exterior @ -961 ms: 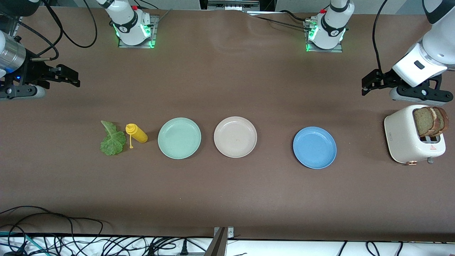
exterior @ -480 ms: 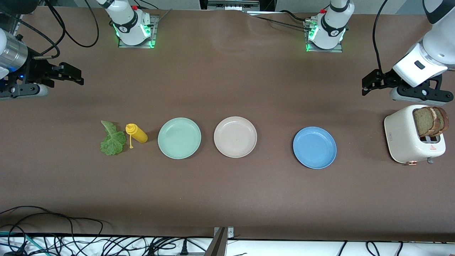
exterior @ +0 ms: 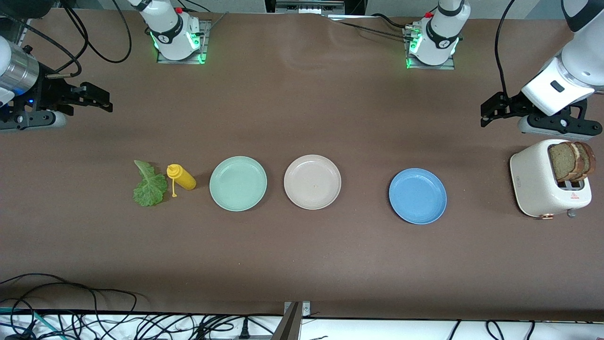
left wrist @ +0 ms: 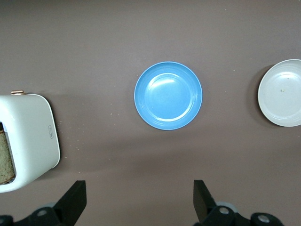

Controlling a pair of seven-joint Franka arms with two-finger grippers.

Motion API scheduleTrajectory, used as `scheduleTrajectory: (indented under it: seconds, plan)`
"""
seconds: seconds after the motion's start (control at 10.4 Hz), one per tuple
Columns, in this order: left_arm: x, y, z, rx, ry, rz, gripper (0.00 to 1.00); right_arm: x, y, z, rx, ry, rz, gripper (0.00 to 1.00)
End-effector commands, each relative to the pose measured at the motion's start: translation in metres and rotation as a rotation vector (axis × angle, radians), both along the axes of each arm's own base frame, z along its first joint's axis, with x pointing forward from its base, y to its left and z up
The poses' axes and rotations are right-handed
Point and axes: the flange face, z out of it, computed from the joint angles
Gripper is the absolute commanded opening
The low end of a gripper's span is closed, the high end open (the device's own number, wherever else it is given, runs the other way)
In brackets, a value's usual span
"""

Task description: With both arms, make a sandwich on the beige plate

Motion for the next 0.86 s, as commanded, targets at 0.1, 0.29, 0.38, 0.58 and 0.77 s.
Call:
scheduleTrajectory:
  seconds: [0.1,0.29,0.38,0.58,0.77]
  plan:
    - [-0.0007,0.0015,0.0048,0.02,0.001,-0.019,1.0,-0.0016,0.0012,0.0049,0.015,0.01,0.012,1.0]
    - [-0.0007,0.0015,0.0048,0.02,0.001,-0.019,1.0,-0.0015,0.0004,0.0049,0.014,0.01,0.01,1.0]
    - [-0.0007,0.0015,0.0048,0.02,0.001,-0.019,1.0,-0.0015,0.0004,0.0049,0.015,0.01,0.012,1.0]
    - [-0.0005,0.0014,0.0062,0.02,-0.002,-0.019,1.0,-0.0015,0.0006,0.0049,0.016,0.01,0.012,1.0]
    - [-0.0005,0.0014,0.0062,0.02,-0.002,-0.019,1.0,-0.0022,-0.0002,0.0056,0.017,0.011,0.016,1.0]
